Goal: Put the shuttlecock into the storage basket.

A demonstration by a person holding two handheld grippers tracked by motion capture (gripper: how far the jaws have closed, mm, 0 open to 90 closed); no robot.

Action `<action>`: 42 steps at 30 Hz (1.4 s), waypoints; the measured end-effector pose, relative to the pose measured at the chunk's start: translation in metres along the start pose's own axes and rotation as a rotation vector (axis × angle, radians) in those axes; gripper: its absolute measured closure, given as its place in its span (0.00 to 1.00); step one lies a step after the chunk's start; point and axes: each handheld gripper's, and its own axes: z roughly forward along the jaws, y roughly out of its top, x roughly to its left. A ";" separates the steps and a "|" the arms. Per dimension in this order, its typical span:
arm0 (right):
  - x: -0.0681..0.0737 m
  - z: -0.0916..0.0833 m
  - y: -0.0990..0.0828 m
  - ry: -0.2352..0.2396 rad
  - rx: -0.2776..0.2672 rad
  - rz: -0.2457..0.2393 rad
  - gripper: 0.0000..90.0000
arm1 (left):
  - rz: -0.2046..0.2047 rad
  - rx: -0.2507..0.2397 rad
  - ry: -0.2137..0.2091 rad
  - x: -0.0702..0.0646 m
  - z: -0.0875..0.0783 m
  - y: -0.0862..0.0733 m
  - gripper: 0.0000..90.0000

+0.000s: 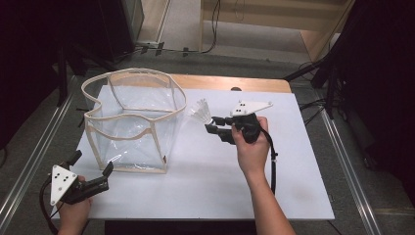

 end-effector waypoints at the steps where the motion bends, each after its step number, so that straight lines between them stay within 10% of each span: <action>1: 0.000 0.000 0.000 0.000 -0.004 0.002 0.70 | 0.000 0.000 0.000 0.000 0.000 0.000 0.00; 42: -0.002 0.005 0.038 0.015 -0.105 -0.001 0.70 | -0.001 -0.002 0.000 -0.001 0.000 0.000 0.00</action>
